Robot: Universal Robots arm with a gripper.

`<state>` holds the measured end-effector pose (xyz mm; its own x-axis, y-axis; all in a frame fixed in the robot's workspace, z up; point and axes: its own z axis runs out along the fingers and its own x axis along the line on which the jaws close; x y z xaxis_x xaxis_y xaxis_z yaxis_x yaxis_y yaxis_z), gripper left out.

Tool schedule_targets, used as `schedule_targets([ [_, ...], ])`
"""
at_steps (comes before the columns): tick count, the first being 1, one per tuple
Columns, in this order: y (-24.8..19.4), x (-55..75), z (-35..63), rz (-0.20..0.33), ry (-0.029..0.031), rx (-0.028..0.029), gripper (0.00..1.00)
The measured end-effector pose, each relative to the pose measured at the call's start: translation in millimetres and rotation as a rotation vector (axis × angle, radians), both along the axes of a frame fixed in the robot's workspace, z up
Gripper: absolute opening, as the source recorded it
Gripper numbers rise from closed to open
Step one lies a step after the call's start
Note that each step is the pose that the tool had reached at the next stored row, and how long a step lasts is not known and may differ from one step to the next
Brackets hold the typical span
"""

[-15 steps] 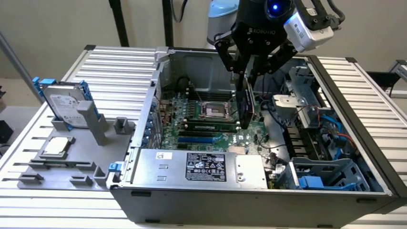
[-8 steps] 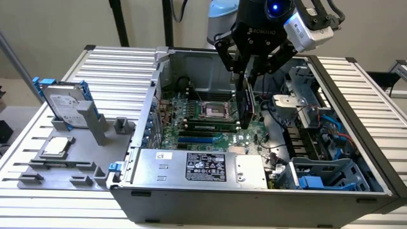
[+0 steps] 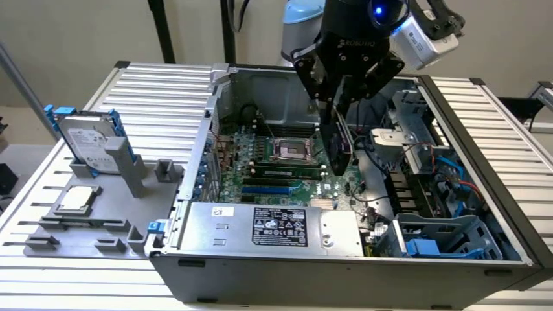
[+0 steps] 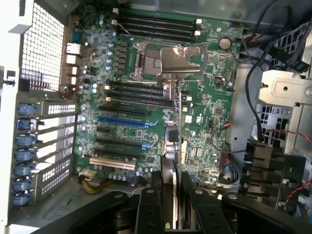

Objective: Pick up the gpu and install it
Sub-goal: 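Insert the gpu into the slot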

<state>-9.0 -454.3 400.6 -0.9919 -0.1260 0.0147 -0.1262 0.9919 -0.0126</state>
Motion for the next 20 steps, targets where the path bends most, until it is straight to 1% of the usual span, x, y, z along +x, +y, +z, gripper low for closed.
schedule_targets([
  [20,0.0,0.0,-3.5,0.365,0.0,0.0,0.27],
])
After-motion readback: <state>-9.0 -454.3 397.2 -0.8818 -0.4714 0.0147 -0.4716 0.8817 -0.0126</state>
